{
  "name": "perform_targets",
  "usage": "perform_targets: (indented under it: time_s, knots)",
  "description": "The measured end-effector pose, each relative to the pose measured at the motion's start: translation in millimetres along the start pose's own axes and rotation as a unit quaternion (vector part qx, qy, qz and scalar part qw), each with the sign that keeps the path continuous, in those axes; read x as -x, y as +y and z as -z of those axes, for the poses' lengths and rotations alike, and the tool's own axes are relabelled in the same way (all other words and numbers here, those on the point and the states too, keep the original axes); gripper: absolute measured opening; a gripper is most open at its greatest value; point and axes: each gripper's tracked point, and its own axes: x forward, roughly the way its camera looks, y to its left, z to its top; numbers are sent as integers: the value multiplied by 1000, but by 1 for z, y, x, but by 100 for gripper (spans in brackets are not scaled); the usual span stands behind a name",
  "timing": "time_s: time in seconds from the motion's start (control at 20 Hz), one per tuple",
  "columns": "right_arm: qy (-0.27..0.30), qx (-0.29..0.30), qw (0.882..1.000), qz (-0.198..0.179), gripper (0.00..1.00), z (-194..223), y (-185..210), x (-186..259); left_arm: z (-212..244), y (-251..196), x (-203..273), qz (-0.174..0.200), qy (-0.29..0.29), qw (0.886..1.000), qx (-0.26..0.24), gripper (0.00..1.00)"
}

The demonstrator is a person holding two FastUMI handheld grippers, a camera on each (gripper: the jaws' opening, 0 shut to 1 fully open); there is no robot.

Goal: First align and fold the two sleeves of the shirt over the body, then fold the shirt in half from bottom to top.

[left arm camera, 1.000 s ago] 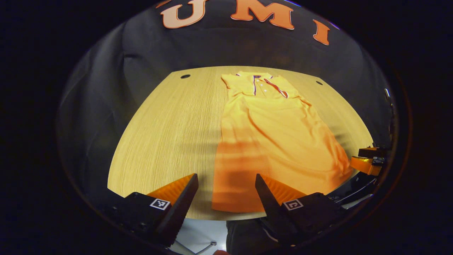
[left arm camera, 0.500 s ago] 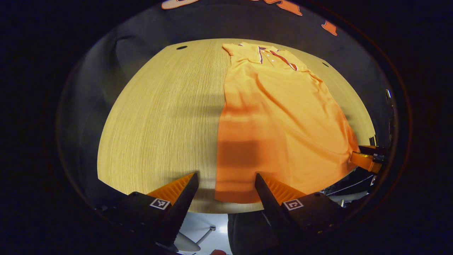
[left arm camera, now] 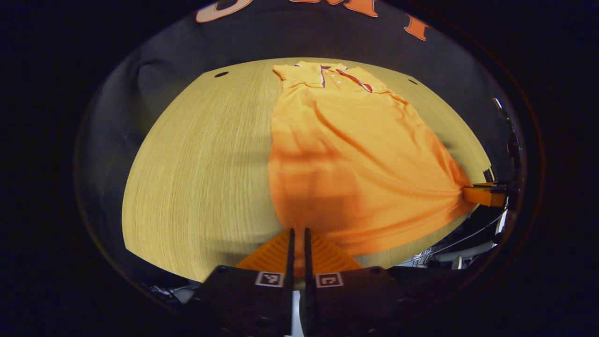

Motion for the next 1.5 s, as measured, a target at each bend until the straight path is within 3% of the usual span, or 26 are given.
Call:
perform_targets:
  time_s: [0.05, 0.1, 0.15, 0.2, 0.4, 0.6, 0.9, 1.2, 1.5]
  knots:
    - [-3, -13, 1000, -13, 19, 0, 3, 1, -1, -1, 0, -7, 0, 1000, -22, 6]
    - [6, -41, 999, -21, 19, 3, 2, -1, 0, -3, 2, -10, -3, 1000, -26, 8]
    - [1, -68, 997, -35, 5, 0, 4, -2, -3, -8, -1, 0, 0, 1000, -22, 8]
    - [19, -80, 995, -61, 5, 3, 11, -1, -4, -9, -3, 10, 1, 1000, -20, 1]
    - [-11, -102, 991, -89, 5, -19, 20, 14, -14, -2, 10, 51, 5, 997, 65, 1]
    - [-48, -115, 983, -137, 4, -58, 41, 25, -47, 11, 28, 54, -25, 996, 65, 1]
    - [-95, -107, 978, -153, 5, -118, 49, 38, -113, 9, 42, 71, -73, 993, 58, 1]
    - [-140, -111, 973, -144, 5, -186, 40, 51, -198, 19, 50, 76, -134, 988, 32, 1]
    - [-161, -103, 974, -124, 4, -252, 39, 35, -274, 41, 36, 76, -165, 983, 21, 1]
